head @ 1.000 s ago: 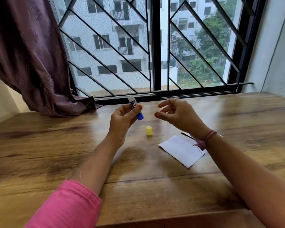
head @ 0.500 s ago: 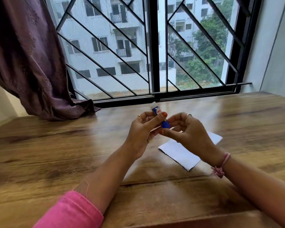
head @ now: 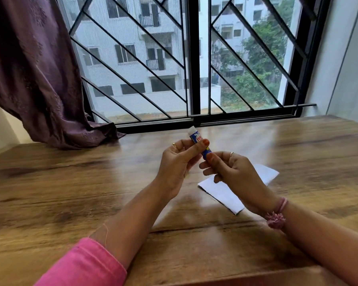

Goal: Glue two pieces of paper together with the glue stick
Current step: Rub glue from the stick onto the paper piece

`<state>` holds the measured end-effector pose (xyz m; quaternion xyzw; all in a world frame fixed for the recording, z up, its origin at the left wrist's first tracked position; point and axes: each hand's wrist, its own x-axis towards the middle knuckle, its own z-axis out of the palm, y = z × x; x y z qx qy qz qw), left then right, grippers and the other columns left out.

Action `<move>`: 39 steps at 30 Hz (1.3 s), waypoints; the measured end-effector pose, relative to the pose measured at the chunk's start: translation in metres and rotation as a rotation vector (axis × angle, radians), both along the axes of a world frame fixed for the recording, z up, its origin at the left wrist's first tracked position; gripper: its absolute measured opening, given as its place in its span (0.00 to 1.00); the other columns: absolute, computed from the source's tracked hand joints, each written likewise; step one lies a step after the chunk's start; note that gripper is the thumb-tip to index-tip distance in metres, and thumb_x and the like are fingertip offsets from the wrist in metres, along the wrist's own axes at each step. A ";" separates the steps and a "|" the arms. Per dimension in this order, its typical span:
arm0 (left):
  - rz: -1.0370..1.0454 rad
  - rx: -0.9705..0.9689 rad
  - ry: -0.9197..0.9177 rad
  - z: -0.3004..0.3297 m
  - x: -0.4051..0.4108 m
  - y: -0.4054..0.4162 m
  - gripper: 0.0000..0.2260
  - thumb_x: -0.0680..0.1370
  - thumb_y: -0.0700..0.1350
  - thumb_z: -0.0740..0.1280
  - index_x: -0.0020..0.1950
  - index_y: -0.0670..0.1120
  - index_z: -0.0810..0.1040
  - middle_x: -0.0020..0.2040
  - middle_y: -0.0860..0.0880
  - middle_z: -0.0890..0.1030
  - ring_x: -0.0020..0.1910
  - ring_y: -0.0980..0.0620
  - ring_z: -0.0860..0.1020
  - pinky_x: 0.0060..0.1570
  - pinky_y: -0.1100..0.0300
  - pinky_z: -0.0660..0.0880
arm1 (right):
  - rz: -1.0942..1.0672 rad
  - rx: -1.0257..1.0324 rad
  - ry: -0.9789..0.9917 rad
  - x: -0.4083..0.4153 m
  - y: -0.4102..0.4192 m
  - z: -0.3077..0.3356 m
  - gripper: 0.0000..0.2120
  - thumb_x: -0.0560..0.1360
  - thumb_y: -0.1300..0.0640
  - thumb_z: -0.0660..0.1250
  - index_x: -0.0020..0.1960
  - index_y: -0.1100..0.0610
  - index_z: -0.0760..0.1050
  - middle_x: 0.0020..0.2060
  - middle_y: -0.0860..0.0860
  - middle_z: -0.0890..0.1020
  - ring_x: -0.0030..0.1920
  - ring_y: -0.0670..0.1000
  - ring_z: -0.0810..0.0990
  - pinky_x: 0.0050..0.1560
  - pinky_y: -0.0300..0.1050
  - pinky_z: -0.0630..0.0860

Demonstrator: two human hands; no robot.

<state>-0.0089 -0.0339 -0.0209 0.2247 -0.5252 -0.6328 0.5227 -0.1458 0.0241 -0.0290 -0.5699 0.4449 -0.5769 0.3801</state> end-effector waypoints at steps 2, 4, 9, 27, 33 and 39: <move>0.011 0.002 -0.003 0.001 0.000 0.000 0.09 0.68 0.44 0.73 0.45 0.43 0.81 0.38 0.48 0.83 0.42 0.52 0.80 0.50 0.61 0.77 | 0.066 0.053 -0.100 0.001 0.001 0.000 0.12 0.76 0.53 0.62 0.50 0.60 0.79 0.41 0.57 0.84 0.38 0.46 0.82 0.34 0.35 0.75; 0.030 -0.005 -0.005 0.001 0.000 0.000 0.10 0.67 0.44 0.74 0.46 0.42 0.81 0.38 0.48 0.83 0.42 0.52 0.80 0.49 0.61 0.78 | 0.095 0.081 -0.150 0.003 0.003 0.002 0.15 0.73 0.49 0.63 0.50 0.59 0.79 0.42 0.57 0.85 0.39 0.46 0.83 0.35 0.35 0.75; 0.079 -0.041 -0.013 0.002 0.001 0.001 0.16 0.65 0.46 0.75 0.48 0.40 0.81 0.40 0.47 0.84 0.43 0.49 0.82 0.51 0.59 0.78 | 0.079 0.105 -0.181 0.001 0.007 0.005 0.20 0.65 0.53 0.73 0.55 0.57 0.76 0.40 0.49 0.85 0.42 0.44 0.84 0.38 0.34 0.77; 0.108 -0.081 -0.052 0.003 0.002 0.002 0.15 0.63 0.47 0.76 0.46 0.41 0.81 0.39 0.48 0.84 0.44 0.49 0.81 0.57 0.53 0.76 | 0.234 0.238 -0.522 0.006 0.001 0.001 0.19 0.66 0.55 0.70 0.54 0.61 0.76 0.42 0.55 0.83 0.35 0.44 0.81 0.34 0.34 0.77; 0.119 -0.086 -0.071 0.002 0.001 0.002 0.17 0.62 0.47 0.77 0.46 0.41 0.81 0.39 0.48 0.84 0.43 0.50 0.82 0.54 0.54 0.76 | 0.218 0.185 -0.404 0.006 0.000 -0.002 0.13 0.70 0.54 0.67 0.50 0.60 0.77 0.38 0.52 0.82 0.34 0.43 0.79 0.35 0.35 0.76; 0.109 -0.084 -0.054 0.004 0.001 0.003 0.14 0.63 0.47 0.76 0.44 0.43 0.81 0.39 0.48 0.84 0.43 0.51 0.81 0.55 0.55 0.76 | 0.289 0.262 -0.471 0.012 0.001 -0.001 0.21 0.76 0.45 0.58 0.46 0.64 0.77 0.34 0.55 0.83 0.29 0.46 0.78 0.30 0.37 0.74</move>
